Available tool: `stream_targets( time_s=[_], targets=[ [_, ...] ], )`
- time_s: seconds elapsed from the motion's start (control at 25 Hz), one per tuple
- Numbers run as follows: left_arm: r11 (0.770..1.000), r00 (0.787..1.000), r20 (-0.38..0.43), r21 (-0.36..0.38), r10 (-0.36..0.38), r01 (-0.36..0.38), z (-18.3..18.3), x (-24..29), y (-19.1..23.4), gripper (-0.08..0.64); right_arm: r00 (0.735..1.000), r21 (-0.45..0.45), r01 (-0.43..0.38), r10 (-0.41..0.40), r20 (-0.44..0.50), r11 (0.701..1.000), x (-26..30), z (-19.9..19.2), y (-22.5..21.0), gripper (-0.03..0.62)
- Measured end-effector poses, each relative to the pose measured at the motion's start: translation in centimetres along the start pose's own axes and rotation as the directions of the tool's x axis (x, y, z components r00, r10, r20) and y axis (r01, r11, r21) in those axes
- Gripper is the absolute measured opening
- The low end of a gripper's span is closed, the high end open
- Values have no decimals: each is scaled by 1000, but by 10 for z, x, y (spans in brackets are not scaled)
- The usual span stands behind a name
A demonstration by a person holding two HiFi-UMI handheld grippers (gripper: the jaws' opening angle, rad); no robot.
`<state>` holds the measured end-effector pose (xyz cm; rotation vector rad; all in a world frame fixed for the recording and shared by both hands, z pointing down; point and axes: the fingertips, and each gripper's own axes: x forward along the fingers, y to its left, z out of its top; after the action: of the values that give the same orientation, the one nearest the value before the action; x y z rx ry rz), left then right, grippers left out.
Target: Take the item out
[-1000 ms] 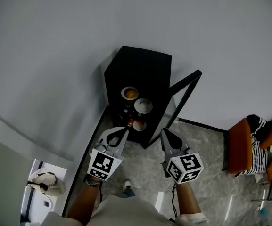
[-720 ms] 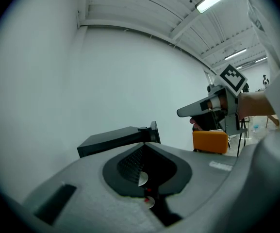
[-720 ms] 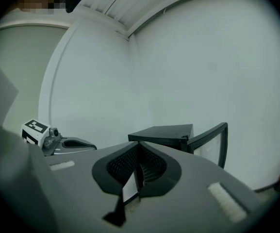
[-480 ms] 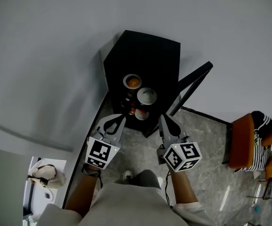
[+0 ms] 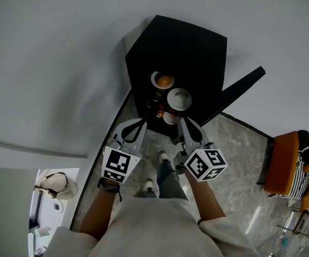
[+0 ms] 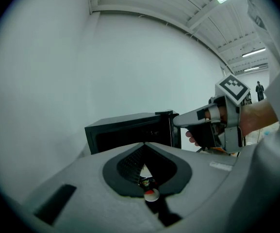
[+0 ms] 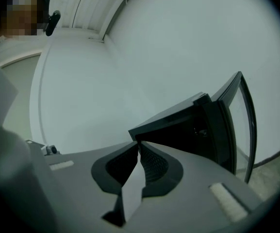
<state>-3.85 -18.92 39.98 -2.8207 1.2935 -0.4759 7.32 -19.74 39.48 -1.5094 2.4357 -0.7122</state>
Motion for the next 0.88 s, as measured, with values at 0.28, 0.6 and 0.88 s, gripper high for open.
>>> stream_targets(
  time_s=[0.28,0.6,0.88],
  targets=[
    [1000,998,-69,-15,8,-9,-22,31,11,5,998,130,40,-33,-58,991,44,-44,-45,57],
    [998,991,-130,-54,26,-33,-51,52,26,5,983,306,156,-116,-143,939,83,-100,-110,87],
    [996,983,-181,-83,14,-30,-77,73,26,5,944,451,323,-250,-215,832,100,-157,-177,107]
  ],
)
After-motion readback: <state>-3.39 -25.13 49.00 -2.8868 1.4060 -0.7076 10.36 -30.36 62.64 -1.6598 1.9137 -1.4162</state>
